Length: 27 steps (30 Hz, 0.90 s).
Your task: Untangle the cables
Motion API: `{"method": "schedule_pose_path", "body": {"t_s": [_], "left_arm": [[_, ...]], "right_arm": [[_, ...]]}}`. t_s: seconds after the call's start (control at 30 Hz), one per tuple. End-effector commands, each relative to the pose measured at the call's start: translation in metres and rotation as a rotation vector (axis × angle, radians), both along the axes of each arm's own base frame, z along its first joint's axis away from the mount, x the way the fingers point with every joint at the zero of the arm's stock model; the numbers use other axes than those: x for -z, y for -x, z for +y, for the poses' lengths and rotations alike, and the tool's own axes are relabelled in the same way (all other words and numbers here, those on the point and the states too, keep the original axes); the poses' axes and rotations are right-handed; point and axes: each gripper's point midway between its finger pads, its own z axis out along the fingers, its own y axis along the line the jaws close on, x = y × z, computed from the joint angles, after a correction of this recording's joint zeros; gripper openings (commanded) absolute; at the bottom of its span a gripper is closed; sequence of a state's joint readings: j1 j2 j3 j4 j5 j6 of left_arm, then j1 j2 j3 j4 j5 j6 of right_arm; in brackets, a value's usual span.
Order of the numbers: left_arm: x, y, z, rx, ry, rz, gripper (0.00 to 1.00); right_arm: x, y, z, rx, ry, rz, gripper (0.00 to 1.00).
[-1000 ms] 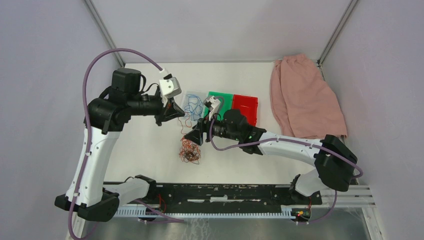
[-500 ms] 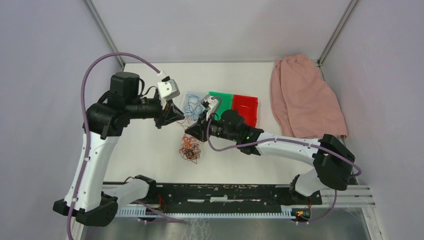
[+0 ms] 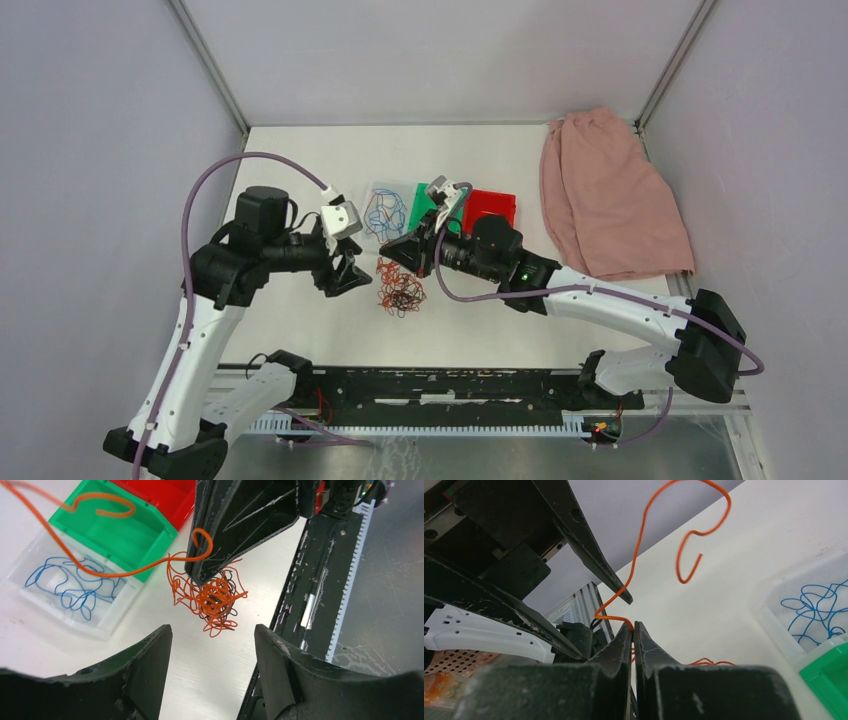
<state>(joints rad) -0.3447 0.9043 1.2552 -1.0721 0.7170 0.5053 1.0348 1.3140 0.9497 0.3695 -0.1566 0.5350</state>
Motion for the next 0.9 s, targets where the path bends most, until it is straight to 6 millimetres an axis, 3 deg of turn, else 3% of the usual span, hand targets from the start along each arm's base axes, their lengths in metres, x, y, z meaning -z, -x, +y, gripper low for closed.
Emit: {"method": "schedule_pose_path", "body": {"t_s": [0.0, 0.3, 0.5, 0.87], "left_arm": [[-0.019, 0.005, -0.018, 0.07, 0.13, -0.047, 0.67], [-0.036, 0.009, -0.029, 0.099, 0.25, -0.097, 0.59], [-0.05, 0.021, -0.033, 0.149, 0.303, -0.12, 0.62], [-0.04, 0.017, -0.002, 0.277, -0.01, -0.507, 0.64]], "right_arm": [[-0.024, 0.013, 0.001, -0.046, -0.055, 0.0, 0.06], [-0.033, 0.034, 0.006, -0.138, -0.065, 0.003, 0.07], [-0.028, 0.038, 0.004, -0.148, -0.051, 0.008, 0.06], [-0.019, 0.042, 0.0, -0.158, 0.028, 0.03, 0.03]]}}
